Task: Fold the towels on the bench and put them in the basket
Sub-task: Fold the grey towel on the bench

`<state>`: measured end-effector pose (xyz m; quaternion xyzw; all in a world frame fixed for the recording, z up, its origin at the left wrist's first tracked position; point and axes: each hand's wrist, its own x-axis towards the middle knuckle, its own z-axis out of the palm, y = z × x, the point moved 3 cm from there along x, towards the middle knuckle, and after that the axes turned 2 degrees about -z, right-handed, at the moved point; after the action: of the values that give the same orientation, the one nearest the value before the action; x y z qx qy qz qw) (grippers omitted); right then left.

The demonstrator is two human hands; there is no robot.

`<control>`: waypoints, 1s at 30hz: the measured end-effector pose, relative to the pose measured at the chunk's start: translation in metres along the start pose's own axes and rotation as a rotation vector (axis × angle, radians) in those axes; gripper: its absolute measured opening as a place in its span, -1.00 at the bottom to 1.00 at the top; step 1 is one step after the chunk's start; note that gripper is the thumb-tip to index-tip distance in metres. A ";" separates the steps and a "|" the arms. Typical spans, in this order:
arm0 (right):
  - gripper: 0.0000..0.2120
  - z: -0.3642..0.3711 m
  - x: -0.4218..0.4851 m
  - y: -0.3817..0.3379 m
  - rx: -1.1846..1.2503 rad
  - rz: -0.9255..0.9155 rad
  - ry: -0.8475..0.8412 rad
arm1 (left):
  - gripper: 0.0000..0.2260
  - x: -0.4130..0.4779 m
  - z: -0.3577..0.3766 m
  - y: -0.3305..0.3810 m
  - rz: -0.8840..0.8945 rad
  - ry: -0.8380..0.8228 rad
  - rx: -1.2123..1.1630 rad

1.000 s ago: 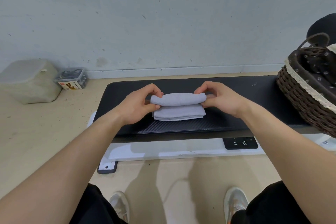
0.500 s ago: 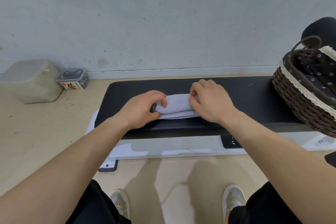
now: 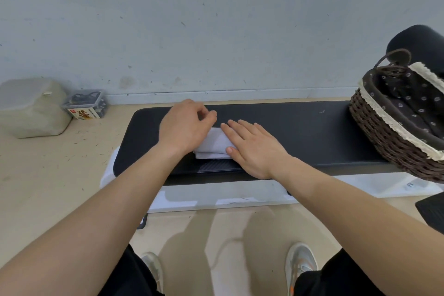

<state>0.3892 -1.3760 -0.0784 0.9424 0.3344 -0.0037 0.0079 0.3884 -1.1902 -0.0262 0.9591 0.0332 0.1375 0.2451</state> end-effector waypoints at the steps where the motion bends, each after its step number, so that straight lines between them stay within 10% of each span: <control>1: -0.42 -0.001 -0.001 0.000 0.001 -0.002 0.006 | -0.72 0.005 0.008 0.008 -0.025 -0.013 0.001; 11: -0.63 -0.021 -0.004 0.020 0.487 0.222 0.125 | -0.65 0.005 0.071 0.002 -0.010 -0.180 0.300; 30: -0.53 0.010 0.036 0.008 0.167 0.449 0.095 | -0.53 -0.003 0.076 0.005 -0.026 -0.177 0.363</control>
<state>0.4224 -1.3592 -0.0889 0.9896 0.1148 0.0148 -0.0849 0.4066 -1.2302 -0.0888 0.9954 0.0483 0.0414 0.0721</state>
